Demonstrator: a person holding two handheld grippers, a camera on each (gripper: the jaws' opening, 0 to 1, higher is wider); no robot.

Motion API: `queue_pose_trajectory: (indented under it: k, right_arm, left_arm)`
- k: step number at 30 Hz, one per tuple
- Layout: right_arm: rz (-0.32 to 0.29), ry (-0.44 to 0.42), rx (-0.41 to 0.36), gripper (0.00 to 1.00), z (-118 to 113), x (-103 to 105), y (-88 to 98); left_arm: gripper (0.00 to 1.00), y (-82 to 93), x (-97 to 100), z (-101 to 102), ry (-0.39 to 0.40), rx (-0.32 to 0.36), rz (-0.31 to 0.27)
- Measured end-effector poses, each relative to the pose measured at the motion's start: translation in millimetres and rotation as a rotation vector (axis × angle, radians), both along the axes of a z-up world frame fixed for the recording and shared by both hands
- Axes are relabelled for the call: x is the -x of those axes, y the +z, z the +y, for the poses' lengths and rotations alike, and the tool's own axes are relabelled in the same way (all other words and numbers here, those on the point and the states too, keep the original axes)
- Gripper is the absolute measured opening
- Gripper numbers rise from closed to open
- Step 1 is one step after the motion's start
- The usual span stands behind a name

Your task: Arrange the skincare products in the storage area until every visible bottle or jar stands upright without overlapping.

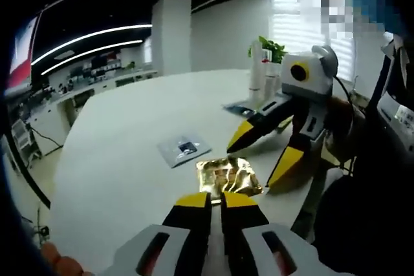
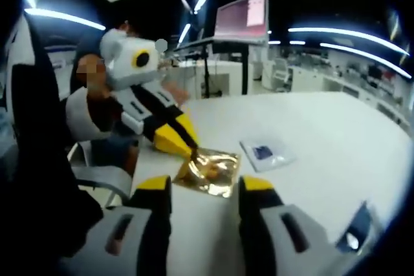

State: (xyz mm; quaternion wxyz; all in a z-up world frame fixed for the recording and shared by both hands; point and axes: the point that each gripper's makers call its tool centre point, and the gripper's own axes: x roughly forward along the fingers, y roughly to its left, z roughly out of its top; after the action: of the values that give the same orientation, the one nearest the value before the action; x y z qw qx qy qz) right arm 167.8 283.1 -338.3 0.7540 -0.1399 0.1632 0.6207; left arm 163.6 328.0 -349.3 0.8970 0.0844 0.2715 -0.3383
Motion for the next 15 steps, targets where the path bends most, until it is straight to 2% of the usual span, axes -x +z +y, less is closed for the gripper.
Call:
queue_pose_trajectory:
  k: [6,9,12,15]
  right_arm:
    - [0.003,-0.012,0.003,0.43,-0.8,-1.6,-0.6]
    - [0.021,-0.027,-0.001,0.42,-0.2,-3.3,-2.4]
    - [0.084,-0.053,-0.068,0.4,0.8,-4.8,2.9]
    - [0.133,-0.051,-0.085,0.35,0.4,-6.5,3.7]
  left_arm:
    - [0.0,1.2,-1.6,-2.0,0.002,-0.019,-0.006]
    - [0.0,1.4,-2.2,-1.8,0.011,0.004,-0.002]
    - [0.0,1.4,-2.2,-1.7,0.025,0.035,0.004]
    - [0.0,1.3,-2.4,-1.9,0.029,0.035,-0.004]
